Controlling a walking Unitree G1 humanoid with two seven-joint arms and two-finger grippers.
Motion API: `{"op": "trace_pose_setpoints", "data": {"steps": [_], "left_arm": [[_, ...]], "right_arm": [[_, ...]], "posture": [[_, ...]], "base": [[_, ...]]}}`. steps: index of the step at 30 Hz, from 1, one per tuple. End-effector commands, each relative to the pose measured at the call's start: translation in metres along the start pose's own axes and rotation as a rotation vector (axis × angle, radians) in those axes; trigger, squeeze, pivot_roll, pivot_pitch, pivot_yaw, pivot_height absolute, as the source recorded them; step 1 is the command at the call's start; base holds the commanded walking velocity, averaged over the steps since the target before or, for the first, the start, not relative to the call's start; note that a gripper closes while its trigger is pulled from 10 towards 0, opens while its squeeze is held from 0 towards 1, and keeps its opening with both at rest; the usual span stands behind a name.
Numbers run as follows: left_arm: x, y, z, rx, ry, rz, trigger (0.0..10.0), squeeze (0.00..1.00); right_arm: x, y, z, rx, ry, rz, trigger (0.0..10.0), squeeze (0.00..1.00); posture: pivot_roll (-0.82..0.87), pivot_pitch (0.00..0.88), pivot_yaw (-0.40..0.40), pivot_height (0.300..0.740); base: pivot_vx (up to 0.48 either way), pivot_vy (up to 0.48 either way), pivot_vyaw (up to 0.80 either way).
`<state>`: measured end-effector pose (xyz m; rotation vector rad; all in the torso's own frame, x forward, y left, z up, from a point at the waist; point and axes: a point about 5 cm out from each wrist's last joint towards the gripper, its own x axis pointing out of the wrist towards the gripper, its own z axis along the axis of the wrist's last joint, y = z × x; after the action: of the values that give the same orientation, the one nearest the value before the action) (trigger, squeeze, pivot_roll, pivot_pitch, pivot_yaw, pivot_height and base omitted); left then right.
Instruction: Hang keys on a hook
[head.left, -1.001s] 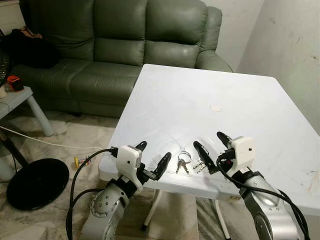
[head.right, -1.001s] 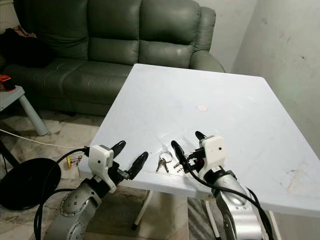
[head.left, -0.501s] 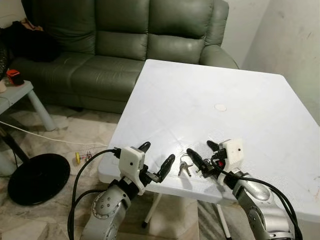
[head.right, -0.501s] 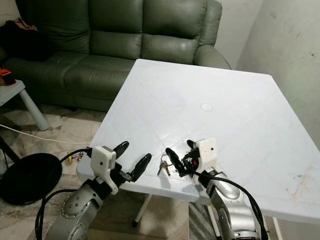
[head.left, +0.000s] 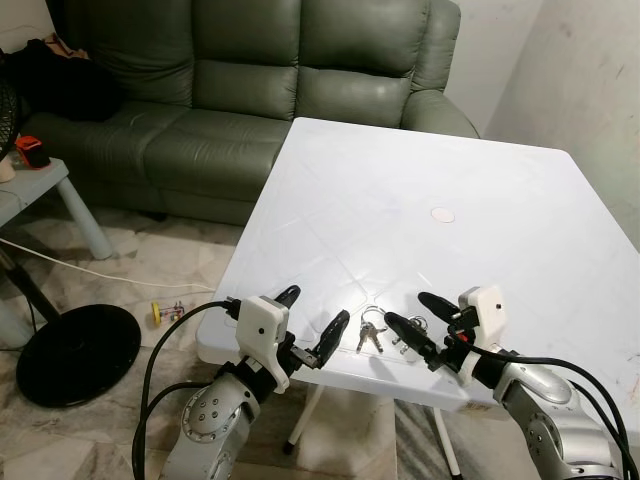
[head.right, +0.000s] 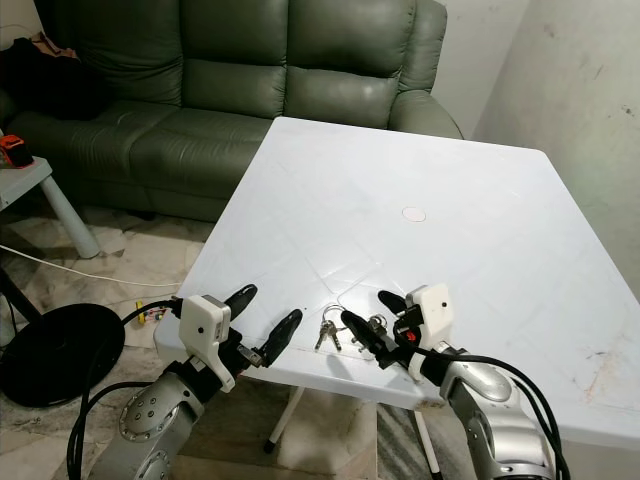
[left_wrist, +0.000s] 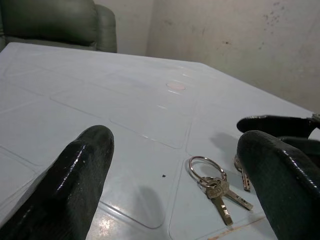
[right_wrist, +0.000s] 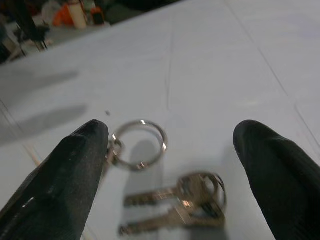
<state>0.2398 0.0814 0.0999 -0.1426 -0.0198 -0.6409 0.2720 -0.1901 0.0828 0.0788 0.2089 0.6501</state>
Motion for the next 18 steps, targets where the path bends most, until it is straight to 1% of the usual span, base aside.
{"op": "trace_pose_setpoints", "data": {"steps": [1, 8, 9, 12, 13, 14, 15, 16, 17, 18], "left_arm": [[0.001, -0.0017, 0.0045, 0.013, -0.011, -0.003, 10.0, 0.0], [0.0011, -0.0025, 0.0052, 0.012, -0.015, -0.003, 10.0, 0.0], [0.001, -0.0025, 0.0052, 0.012, -0.015, -0.003, 10.0, 0.0], [0.001, -0.0024, 0.0053, 0.014, -0.015, -0.003, 10.0, 0.0], [0.001, -0.0023, 0.0054, 0.013, -0.016, -0.003, 10.0, 0.0], [0.0011, -0.0023, 0.0057, 0.013, -0.016, -0.003, 10.0, 0.0], [0.0011, -0.0021, 0.0059, 0.013, -0.017, -0.002, 10.0, 0.0], [0.0012, -0.002, 0.006, 0.013, -0.017, -0.002, 10.0, 0.0], [0.0012, -0.0021, 0.0062, 0.012, -0.018, -0.002, 10.0, 0.0], [0.0011, -0.0022, 0.0061, 0.012, -0.018, -0.002, 10.0, 0.0]], "right_arm": [[-0.0004, -0.0021, -0.0008, -0.028, 0.026, 0.002, 10.0, 0.0], [-0.0003, -0.0028, -0.0053, -0.069, 0.081, 0.012, 10.0, 0.0], [-0.0005, -0.0031, -0.0066, -0.075, 0.085, 0.018, 8.9, 0.0], [-0.0008, -0.0035, -0.0074, -0.076, 0.088, 0.02, 8.9, 0.0], [-0.0009, -0.0035, -0.0076, -0.076, 0.089, 0.02, 4.2, 0.0], [-0.0011, -0.004, -0.008, -0.077, 0.092, 0.019, 4.2, 0.0], [-0.0013, -0.0044, -0.0084, -0.078, 0.093, 0.018, 1.5, 0.0], [-0.0014, -0.0046, -0.0086, -0.079, 0.094, 0.018, 1.5, 0.0], [-0.0016, -0.0051, -0.0086, -0.086, 0.095, 0.015, 0.0, 0.0], [-0.0015, -0.0054, -0.0086, -0.088, 0.094, 0.013, 0.5, 0.0]], "posture": [[0.05, 0.033, -0.071, 0.74], [0.06, 0.031, -0.07, 0.74], [0.06, 0.029, -0.071, 0.74], [0.06, 0.029, -0.071, 0.74], [0.06, 0.028, -0.071, 0.74], [0.06, 0.027, -0.071, 0.74], [0.06, 0.027, -0.071, 0.74], [0.06, 0.027, -0.071, 0.74], [0.06, 0.027, -0.072, 0.74], [0.06, 0.026, -0.072, 0.74]], "base": [[0.0, 0.0, 0.0], [0.0, 0.0, 0.0], [0.0, 0.0, 0.0], [0.0, 0.0, 0.0], [0.0, 0.0, 0.0], [0.0, 0.0, 0.0], [0.0, 0.0, 0.0], [0.0, 0.0, 0.0], [0.0, 0.0, 0.0], [0.0, 0.0, 0.0]]}}
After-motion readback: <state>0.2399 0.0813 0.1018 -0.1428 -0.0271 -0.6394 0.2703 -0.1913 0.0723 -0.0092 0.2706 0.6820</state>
